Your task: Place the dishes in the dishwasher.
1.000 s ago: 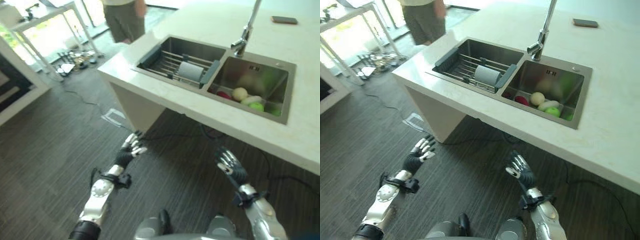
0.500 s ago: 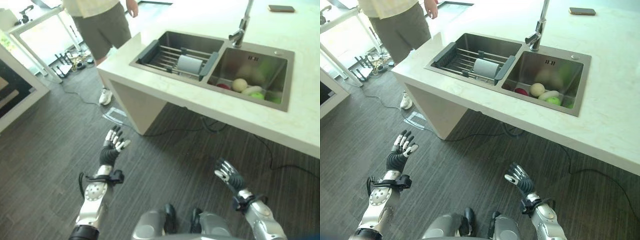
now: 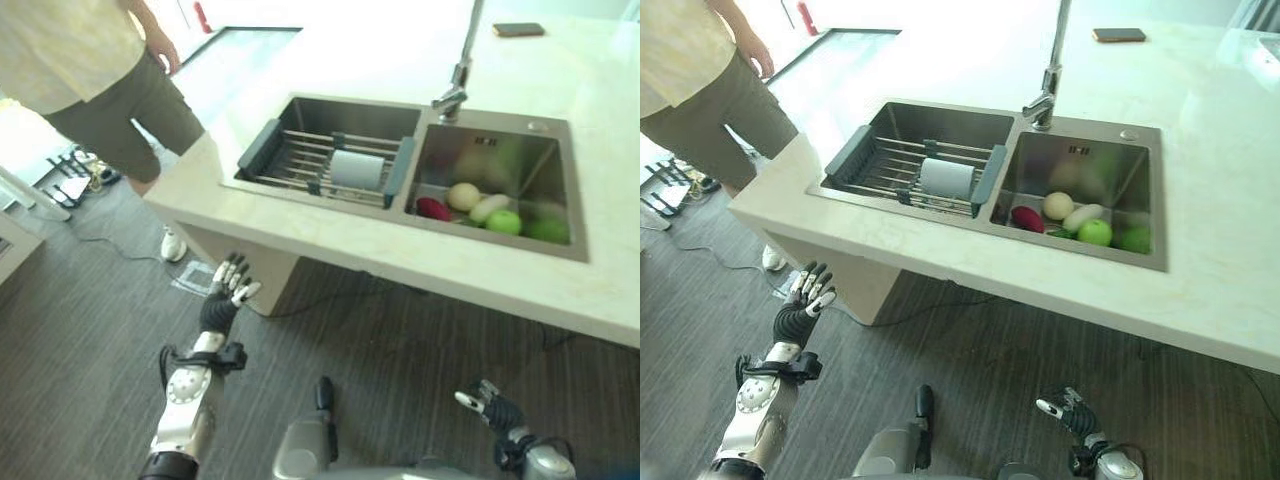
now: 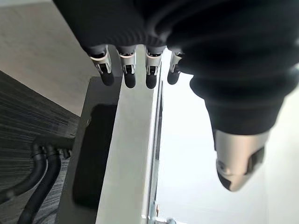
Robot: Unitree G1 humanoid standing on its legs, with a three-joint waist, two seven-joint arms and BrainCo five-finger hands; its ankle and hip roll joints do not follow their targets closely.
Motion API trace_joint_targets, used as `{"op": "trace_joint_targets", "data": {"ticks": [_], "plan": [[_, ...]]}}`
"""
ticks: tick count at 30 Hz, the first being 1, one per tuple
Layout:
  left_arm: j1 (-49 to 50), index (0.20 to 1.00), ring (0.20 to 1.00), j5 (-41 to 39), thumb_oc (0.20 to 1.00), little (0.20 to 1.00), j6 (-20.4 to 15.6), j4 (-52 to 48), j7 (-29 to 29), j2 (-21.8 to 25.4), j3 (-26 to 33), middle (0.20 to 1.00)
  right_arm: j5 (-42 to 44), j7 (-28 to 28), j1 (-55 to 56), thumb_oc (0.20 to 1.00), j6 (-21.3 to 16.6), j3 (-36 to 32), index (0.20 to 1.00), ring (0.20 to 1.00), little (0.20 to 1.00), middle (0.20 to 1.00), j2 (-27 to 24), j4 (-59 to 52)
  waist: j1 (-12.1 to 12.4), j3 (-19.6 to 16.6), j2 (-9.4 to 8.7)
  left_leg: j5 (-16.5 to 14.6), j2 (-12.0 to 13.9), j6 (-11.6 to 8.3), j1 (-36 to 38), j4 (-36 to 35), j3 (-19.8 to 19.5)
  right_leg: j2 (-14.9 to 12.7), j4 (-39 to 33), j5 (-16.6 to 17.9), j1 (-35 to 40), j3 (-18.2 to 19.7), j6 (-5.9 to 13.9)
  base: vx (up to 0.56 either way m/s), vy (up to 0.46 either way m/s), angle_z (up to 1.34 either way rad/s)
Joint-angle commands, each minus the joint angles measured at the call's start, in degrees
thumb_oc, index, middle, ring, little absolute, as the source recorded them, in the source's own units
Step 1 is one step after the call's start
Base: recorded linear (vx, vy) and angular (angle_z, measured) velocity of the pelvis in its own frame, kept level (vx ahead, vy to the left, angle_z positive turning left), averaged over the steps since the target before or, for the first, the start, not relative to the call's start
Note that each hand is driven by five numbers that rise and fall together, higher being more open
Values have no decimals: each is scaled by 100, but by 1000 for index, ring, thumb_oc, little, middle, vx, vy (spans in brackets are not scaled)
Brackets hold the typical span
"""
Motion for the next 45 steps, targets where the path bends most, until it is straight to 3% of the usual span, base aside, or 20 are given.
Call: {"op": "trace_joint_targets", "data": {"ticks": [1, 8, 11, 13, 14, 15, 18, 25, 28, 32, 36, 40, 41, 43, 45], "plan": [[-273, 1000, 1000, 146, 1000, 1000, -235, -334, -169, 315, 100, 1000, -2, -164, -140, 1000, -90, -194, 1000, 1000, 1000, 1000, 75, 356, 189, -107, 104, -666, 74, -102, 265, -121, -399, 42, 377, 299, -247, -253, 173, 193, 190, 18], [-469, 1000, 1000, 325, 1000, 1000, -347, -383, -14, 437, 56, 1000, 626, -431, -14, 1000, -51, -740, 1000, 1000, 1000, 1000, 254, 893, 172, -151, 1, -892, -342, 347, 455, -291, -271, -48, 1091, 938, -385, -162, 396, 131, 175, 4], [-475, 1000, 1000, 556, 1000, 1000, -782, -588, 389, 464, 219, 1000, 555, -365, -38, 1000, -89, -869, 1000, 1000, 1000, 1000, 284, 928, 271, -142, 47, -963, -349, 437, 603, -425, 49, -329, 1710, 1233, -842, -648, 379, 32, 162, -39], [-450, 1000, 1000, 622, 1000, 1000, -993, -772, 612, 499, 389, 1000, 498, -287, -180, 1000, -55, -827, 1000, 1000, 1000, 1000, 231, 942, 357, -72, 46, -1036, -256, 288, 758, -490, 249, -573, 1147, 1113, -1082, -1028, 433, -36, -93, -100], [-477, 1000, 1000, 626, 1000, 1000, -1061, -997, 756, 570, 562, 1000, 424, -207, -369, 1000, -40, -750, 1000, 1000, 1000, 1000, 195, 1017, 357, 88, 69, -1039, -78, 187, 842, -471, 461, -645, 415, 1329, -1294, -1306, 418, -67, -195, -110], [-498, 1000, 1000, 644, 1000, 1000, -1058, -1097, 848, 614, 604, 1000, 383, -169, -437, 1000, -18, -750, 1000, 1000, 1000, 1000, 193, 1049, 317, 157, 56, -1123, -57, 191, 913, -489, 475, -738, 294, 1577, -1466, -1211, 488, -104, -178, -93], [-516, 1000, 1000, 612, 1000, 1000, -1040, -1241, 1007, 584, 619, 1000, 177, -48, -481, 1000, -44, -696, 1000, 1000, 1000, 1000, 223, 1205, 329, 102, 51, -1104, 91, 83, 946, -532, 497, -695, -163, 1448, -1328, -1249, 561, 33, -161, -3], [-362, 1000, 1000, 601, 1000, 1000, -1235, -1638, 1515, 432, 779, 1000, 265, -383, -411, 1000, 221, -680, 1000, 1000, 1000, 1000, 363, 1296, 433, -35, 3, -1085, 249, -70, 1042, -583, 542, -659, -610, 1376, -1008, -1546, 665, 29, -133, 17], [-222, 1000, 1000, 24, 1000, 1000, -1637, -1859, 1840, 372, 1060, 1000, 286, -409, -332, 1000, 213, -779, 1000, 1000, 1000, 1000, 390, 1432, 489, -75, -7, -1087, 275, -133, 1084, -607, 446, -600, -715, 1356, -898, -1625, 641, -16, -125, -2], [-108, 1000, 1000, 181, 1000, 1000, -2230, -2181, 2071, 295, 1458, 1000, 267, -377, -241, 1000, 194, -880, 1000, 1000, 1000, 1000, 412, 1680, 553, -92, -22, -1071, 318, -194, 1145, -652, 361, -542, -736, 1304, -808, -1739, 594, -14, -103, 22], [-98, 1000, 1000, 157, 1000, 1000, -2349, -2394, 2098, 287, 1639, 1000, 323, -280, -204, 1000, 94, -935, 1000, 1000, 1000, 1000, 421, 1904, 594, -125, -7, -1054, 325, -235, 1192, -687, 281, -498, -758, 1279, -746, -1777, 577, 9, -51, 22], [-203, 1000, 1000, 54, 1000, 1000, -2088, -2707, 1684, 402, 1879, 1000, 357, -106, -171, 1000, -126, -896, 1000, 1000, 1000, 1000, 479, 2019, 602, -210, 22, -1037, 338, -278, 1285, -737, 217, -423, -769, 1205, -641, -1793, 536, 24, -43, 17], [-326, 1000, 1000, 160, 1000, 1000, -1639, -2709, 1300, 525, 1832, 1000, 340, -83, -192, 1000, -132, -852, 1000, 1000, 1000, 1000, 487, 1975, 562, -249, 41, -1041, 339, -282, 1335, -751, 239, -401, -771, 1193, -615, -1758, 539, 26, -10, 5], [-405, 1000, 1000, 272, 1000, 1000, -1312, -2701, 1070, 630, 1767, 1000, 320, -72, -203, 1000, -145, -823, 1000, 1000, 1000, 1000, 488, 1957, 537, -265, 53, -1044, 343, -282, 1373, -766, 270, -391, -784, 1194, -594, -1734, 546, 17, -3, 2], [-554, 1000, 1000, 143, 1000, 1000, -402, -2607, 372, 853, 1566, 1000, 293, -76, -221, 1000, -130, -784, 1000, 1000, 1000, 1000, 482, 1910, 470, -301, 85, -1051, 348, -274, 1432, -785, 335, -375, -807, 1205, -571, -1679, 563, 37, 8, -2]]}}
